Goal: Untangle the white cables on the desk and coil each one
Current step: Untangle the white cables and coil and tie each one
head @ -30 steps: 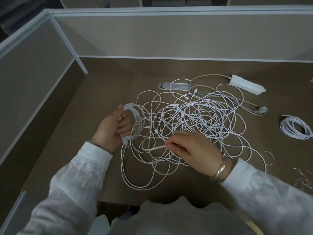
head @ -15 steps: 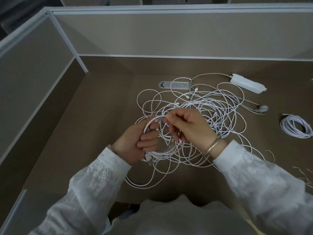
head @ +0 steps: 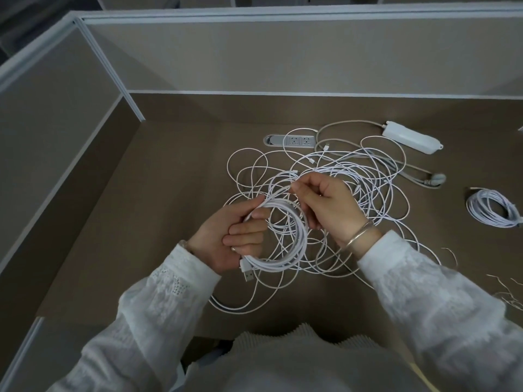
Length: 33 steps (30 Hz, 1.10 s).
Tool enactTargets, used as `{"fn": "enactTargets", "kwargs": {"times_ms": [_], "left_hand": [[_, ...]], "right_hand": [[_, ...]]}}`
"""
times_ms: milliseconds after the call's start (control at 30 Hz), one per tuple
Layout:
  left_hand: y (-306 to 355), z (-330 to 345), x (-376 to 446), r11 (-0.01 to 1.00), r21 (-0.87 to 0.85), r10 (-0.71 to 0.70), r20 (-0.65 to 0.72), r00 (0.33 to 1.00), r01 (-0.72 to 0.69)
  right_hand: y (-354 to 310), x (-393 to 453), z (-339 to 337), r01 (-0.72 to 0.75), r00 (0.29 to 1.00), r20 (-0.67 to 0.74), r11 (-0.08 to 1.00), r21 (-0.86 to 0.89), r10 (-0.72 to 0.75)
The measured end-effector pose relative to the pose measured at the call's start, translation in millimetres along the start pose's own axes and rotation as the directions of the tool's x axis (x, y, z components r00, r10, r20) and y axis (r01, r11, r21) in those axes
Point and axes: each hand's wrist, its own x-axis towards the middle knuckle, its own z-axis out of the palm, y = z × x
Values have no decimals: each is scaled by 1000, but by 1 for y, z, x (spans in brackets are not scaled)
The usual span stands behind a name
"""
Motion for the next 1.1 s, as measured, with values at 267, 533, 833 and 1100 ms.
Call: {"fn": "enactTargets", "kwargs": {"times_ms": [267, 533, 833, 1100], "left_hand": [[-1, 5, -1, 993, 115, 25, -142, 990, -8], [-5, 8, -2, 909, 412, 29, -224, 974, 68], [32, -48, -34, 962, -96, 253, -39, 967, -255], [44, -63, -52, 842, 53, 506, -421, 753, -536]], "right_hand": [[-1, -6, -3, 255, 927, 370, 832, -493, -65], [2, -4, -6, 433, 874, 471, 629, -645, -118], [53, -8, -34, 47, 985, 175, 973, -226, -8], [75, -32, -47, 383, 923, 242, 643, -664, -299]]}}
